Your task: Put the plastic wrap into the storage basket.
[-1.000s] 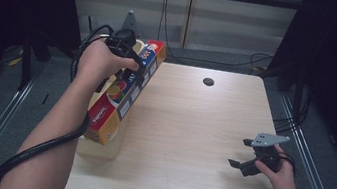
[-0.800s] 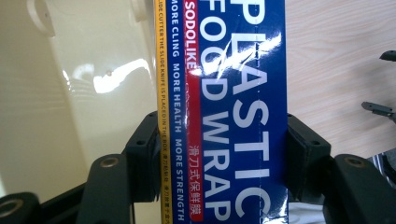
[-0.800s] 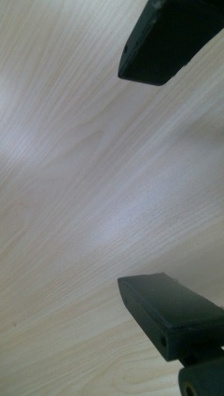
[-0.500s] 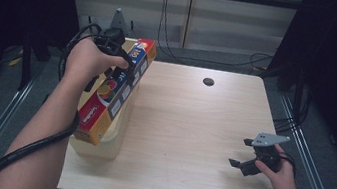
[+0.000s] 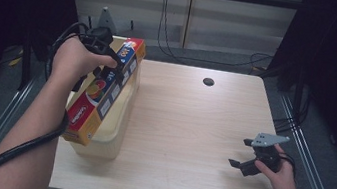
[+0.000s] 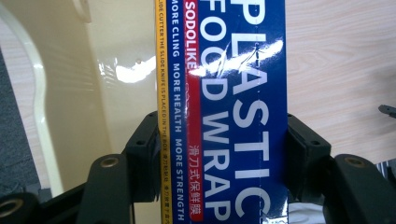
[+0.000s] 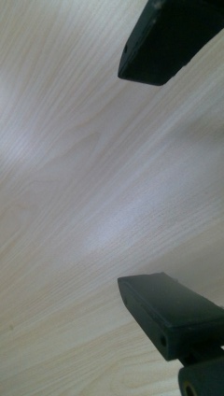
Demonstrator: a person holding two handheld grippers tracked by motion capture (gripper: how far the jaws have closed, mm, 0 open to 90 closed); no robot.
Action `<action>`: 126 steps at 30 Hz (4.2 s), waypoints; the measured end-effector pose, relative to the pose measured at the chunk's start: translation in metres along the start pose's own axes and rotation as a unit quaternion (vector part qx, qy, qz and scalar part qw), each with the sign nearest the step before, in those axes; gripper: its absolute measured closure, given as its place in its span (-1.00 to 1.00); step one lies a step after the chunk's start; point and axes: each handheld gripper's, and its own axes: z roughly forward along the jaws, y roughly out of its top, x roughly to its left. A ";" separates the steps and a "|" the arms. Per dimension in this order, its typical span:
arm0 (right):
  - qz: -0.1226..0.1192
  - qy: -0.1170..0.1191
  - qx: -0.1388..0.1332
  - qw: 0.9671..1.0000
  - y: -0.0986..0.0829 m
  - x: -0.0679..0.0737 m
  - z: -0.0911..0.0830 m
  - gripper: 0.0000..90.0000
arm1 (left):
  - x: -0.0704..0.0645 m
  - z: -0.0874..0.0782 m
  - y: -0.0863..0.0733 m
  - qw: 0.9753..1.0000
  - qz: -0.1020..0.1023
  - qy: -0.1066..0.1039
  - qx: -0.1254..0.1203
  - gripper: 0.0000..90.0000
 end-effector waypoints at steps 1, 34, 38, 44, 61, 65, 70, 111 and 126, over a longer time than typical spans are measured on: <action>0.000 0.000 0.000 1.000 0.000 0.000 0.000 -0.95 | 0.000 0.000 0.000 1.000 0.000 0.000 0.000 -0.10; -0.001 -0.001 0.003 1.000 -0.001 0.000 0.001 -0.95 | 0.027 0.006 -0.012 1.000 -0.029 0.011 0.003 -0.10; -0.001 0.000 0.002 1.000 -0.001 -0.001 0.000 -0.95 | 0.028 0.009 -0.012 0.999 -0.030 0.010 0.009 -0.10; 0.000 -0.001 0.004 1.000 -0.001 0.000 0.000 -0.95 | 0.029 0.016 -0.013 0.999 -0.034 0.008 0.010 -0.10; -0.002 0.000 0.005 1.000 -0.001 0.000 0.000 -0.95 | 0.035 0.026 -0.015 0.999 -0.040 0.005 0.019 -0.10; -0.003 0.003 0.004 1.000 -0.002 0.000 0.000 -0.95 | 0.036 0.030 -0.016 0.999 -0.044 0.002 0.023 -0.10; -0.002 0.001 0.004 1.000 -0.002 0.000 0.000 -0.95 | 0.037 0.035 -0.017 0.999 -0.041 0.005 0.025 -0.10; -0.002 0.000 0.005 1.000 -0.003 -0.001 -0.001 -0.95 | 0.037 0.076 -0.018 0.997 -0.060 0.000 0.054 -0.11; -0.003 -0.001 0.006 1.000 -0.003 -0.001 -0.002 -0.94 | 0.036 0.086 -0.017 0.996 -0.065 -0.004 0.058 -0.11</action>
